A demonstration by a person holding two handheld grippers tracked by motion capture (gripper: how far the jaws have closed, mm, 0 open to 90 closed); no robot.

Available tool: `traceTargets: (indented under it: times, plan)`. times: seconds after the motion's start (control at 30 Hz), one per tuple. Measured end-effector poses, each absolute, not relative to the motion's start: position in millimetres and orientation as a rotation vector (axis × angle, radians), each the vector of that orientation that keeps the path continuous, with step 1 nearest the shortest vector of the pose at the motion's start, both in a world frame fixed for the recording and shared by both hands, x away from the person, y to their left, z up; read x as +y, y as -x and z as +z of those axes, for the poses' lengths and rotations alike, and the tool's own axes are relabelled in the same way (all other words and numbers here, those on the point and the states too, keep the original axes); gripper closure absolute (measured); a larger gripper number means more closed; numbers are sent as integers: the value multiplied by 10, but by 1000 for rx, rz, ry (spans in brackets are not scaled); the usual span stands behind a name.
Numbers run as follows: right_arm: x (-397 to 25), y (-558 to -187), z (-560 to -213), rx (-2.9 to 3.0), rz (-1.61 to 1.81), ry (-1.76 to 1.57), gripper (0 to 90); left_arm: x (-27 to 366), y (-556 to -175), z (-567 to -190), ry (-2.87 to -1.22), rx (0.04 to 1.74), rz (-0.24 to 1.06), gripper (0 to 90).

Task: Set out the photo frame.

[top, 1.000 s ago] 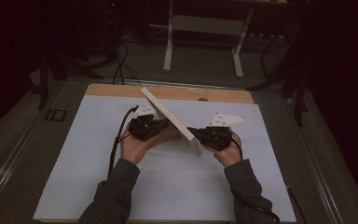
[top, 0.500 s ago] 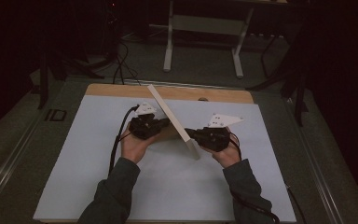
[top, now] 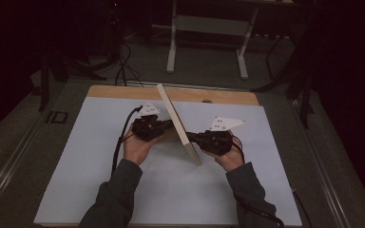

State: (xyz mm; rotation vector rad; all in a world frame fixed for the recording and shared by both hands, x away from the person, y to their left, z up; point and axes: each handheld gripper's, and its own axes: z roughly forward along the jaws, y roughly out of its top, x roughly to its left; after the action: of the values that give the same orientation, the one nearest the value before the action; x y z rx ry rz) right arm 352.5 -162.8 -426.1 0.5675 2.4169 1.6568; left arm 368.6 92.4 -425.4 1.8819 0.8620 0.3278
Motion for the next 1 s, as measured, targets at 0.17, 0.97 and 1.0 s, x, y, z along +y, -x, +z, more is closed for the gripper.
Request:
traceTargets:
  times: [0.17, 0.97, 1.0]
  plan:
    - [-1613, -3520, -4257, 2423, 1655, -557, 897, 919, -3693, -4258, -1881, 858, 317, 900]
    - [-1514, -3485, -4241, 2445, 1666, -508, 898, 866, -3714, -4257, -1904, 822, 291, 900]
    - [-1511, -3484, -4241, 2447, 1665, -505, 897, 862, -3713, -4258, -1903, 821, 289, 900]
